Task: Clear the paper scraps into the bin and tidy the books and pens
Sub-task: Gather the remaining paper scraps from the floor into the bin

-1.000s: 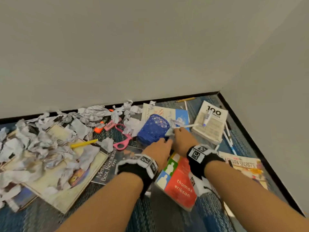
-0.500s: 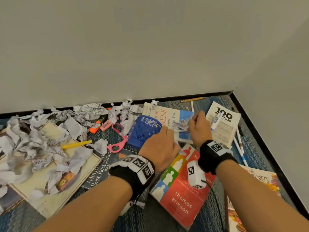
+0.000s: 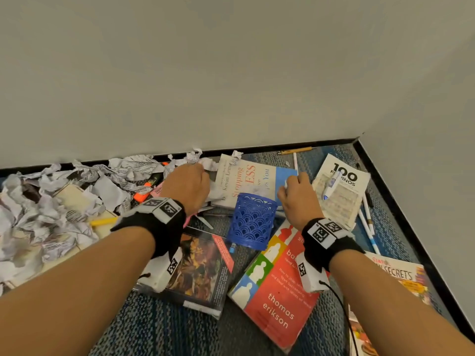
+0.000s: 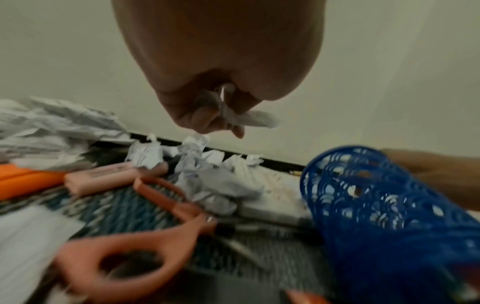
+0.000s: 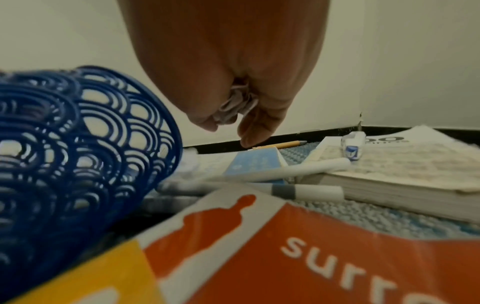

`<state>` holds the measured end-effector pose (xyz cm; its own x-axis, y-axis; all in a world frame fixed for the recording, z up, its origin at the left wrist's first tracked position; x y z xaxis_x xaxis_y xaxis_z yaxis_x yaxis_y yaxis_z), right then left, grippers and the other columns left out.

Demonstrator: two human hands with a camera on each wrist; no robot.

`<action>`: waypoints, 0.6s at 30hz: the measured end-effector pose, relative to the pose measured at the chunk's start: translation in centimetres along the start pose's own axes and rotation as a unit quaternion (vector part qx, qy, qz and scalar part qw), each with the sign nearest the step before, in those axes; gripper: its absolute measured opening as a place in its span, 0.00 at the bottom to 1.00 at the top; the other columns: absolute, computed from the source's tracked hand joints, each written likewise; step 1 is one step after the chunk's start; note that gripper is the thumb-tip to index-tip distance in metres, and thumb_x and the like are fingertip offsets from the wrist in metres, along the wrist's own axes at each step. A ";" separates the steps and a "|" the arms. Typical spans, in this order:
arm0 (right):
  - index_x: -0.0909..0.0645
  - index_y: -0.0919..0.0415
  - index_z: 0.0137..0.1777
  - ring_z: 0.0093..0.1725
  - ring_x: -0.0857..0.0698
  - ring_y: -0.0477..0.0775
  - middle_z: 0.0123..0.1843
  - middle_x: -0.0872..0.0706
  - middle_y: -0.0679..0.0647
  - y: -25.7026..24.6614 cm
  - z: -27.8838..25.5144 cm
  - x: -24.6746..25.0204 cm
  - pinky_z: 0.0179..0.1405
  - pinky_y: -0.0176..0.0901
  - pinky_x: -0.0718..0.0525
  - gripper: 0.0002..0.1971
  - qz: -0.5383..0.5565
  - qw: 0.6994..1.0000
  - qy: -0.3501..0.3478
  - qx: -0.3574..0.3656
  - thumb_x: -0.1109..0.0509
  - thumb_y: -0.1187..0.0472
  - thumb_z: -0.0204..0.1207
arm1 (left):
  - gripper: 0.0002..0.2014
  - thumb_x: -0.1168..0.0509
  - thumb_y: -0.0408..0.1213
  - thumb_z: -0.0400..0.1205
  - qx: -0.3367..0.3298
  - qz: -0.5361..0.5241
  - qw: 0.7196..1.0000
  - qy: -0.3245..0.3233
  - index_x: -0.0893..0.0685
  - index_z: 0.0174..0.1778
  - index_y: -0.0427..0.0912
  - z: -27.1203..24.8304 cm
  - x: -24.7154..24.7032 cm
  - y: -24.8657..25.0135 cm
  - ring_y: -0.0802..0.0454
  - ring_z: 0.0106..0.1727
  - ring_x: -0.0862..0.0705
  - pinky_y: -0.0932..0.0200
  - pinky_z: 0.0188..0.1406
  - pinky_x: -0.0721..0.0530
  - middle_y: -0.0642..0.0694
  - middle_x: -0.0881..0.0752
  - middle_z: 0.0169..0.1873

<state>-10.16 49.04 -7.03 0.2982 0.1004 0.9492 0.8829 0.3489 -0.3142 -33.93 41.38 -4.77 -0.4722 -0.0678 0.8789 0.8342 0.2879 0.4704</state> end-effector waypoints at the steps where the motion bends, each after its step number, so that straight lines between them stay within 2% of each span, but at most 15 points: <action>1: 0.27 0.67 0.49 0.49 0.28 0.63 0.51 0.28 0.63 0.0 -0.2 -0.1 0.44 0.50 0.30 0.10 -0.025 1.000 -0.013 -0.006 0.36 0.58 0.82 | 0.16 0.50 0.45 0.86 0.017 0.012 1.000 -0.018 0.24 0.40 0.40 -0.3 -0.7 -0.5 0.43 0.40 0.21 0.53 0.39 0.26 0.39 0.15 0.44; 4: 0.27 0.66 0.57 0.59 0.26 0.62 0.60 0.27 0.61 0.3 -0.1 -0.8 0.53 0.50 0.23 0.21 -0.100 0.992 -0.081 -0.018 0.33 0.47 0.79 | 0.20 0.45 0.57 0.83 0.031 0.055 0.995 -0.078 0.24 0.53 0.43 -1.6 -2.9 -0.7 0.41 0.49 0.18 0.49 0.47 0.18 0.41 0.19 0.51; 5: 0.27 0.66 0.57 0.60 0.25 0.62 0.61 0.26 0.61 0.3 0.0 -0.8 0.54 0.51 0.23 0.21 -0.103 0.991 -0.082 -0.018 0.33 0.47 0.79 | 0.20 0.43 0.59 0.82 0.014 0.060 0.994 -0.088 0.26 0.56 0.44 -1.7 -3.5 -0.3 0.42 0.50 0.18 0.47 0.49 0.17 0.42 0.20 0.53; 7: 0.25 0.66 0.56 0.58 0.23 0.63 0.59 0.25 0.62 -0.4 0.2 0.2 0.51 0.51 0.24 0.18 -0.084 0.995 -0.041 -0.024 0.33 0.50 0.80 | 0.21 0.40 0.57 0.81 -0.022 0.051 0.995 -0.085 0.29 0.62 0.47 -1.4 -4.1 0.6 0.42 0.54 0.18 0.44 0.53 0.16 0.42 0.21 0.57; 9: 0.26 0.64 0.51 0.50 0.21 0.62 0.51 0.23 0.59 -1.2 -0.2 1.3 0.42 0.48 0.27 0.13 -0.054 0.998 0.005 -0.028 0.34 0.52 0.81 | 0.23 0.38 0.53 0.82 -0.050 0.040 0.993 -0.097 0.32 0.71 0.50 -0.6 -4.7 1.5 0.41 0.60 0.20 0.44 0.59 0.18 0.40 0.24 0.63; 12: 0.28 0.61 0.49 0.37 0.21 0.61 0.38 0.19 0.57 -1.5 -2.3 0.9 0.32 0.47 0.26 0.08 -0.057 0.997 -0.048 -0.018 0.36 0.57 0.82 | 0.27 0.37 0.39 0.84 -0.114 0.043 0.983 -0.137 0.39 0.78 0.53 0.7 -5.6 3.2 0.40 0.62 0.22 0.48 0.58 0.22 0.39 0.26 0.65; 14: 0.25 0.60 0.48 0.37 0.18 0.63 0.38 0.16 0.59 -0.9 -3.6 0.3 0.32 0.48 0.22 0.05 -0.085 0.991 -0.101 -0.021 0.35 0.59 0.79 | 0.31 0.39 0.27 0.81 -0.148 0.040 0.975 -0.160 0.38 0.80 0.50 1.4 -6.1 4.0 0.40 0.62 0.22 0.51 0.57 0.25 0.39 0.25 0.64; 15: 0.25 0.59 0.45 0.39 0.17 0.64 0.39 0.16 0.58 -0.5 -4.1 0.1 0.32 0.47 0.23 0.05 -0.086 0.988 -0.127 -0.027 0.34 0.58 0.78 | 0.33 0.40 0.25 0.80 -0.159 0.032 0.972 -0.167 0.38 0.81 0.48 1.6 -6.3 4.3 0.39 0.64 0.23 0.51 0.58 0.26 0.39 0.26 0.66; 18: 0.32 0.52 0.32 0.39 0.19 0.62 0.32 0.25 0.51 -0.7 -4.9 -0.4 0.33 0.43 0.30 0.15 -0.088 0.982 -0.161 -0.037 0.32 0.52 0.76 | 0.34 0.42 0.25 0.82 -0.218 0.011 0.958 -0.184 0.43 0.84 0.50 1.5 -7.4 5.2 0.39 0.73 0.30 0.49 0.71 0.33 0.40 0.33 0.77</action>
<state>-9.11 44.23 -7.29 0.0187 0.3374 0.9412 0.9378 0.3204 -0.1335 -26.51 44.81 -8.91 -0.4556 0.2980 0.8388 0.8465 -0.1465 0.5118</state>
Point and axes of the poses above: each hand's wrist, its own z-axis towards the middle knuckle, its own x-axis out of the back of the hand, y = z × x, the point moved 5 cm from there along z, towards the middle knuckle
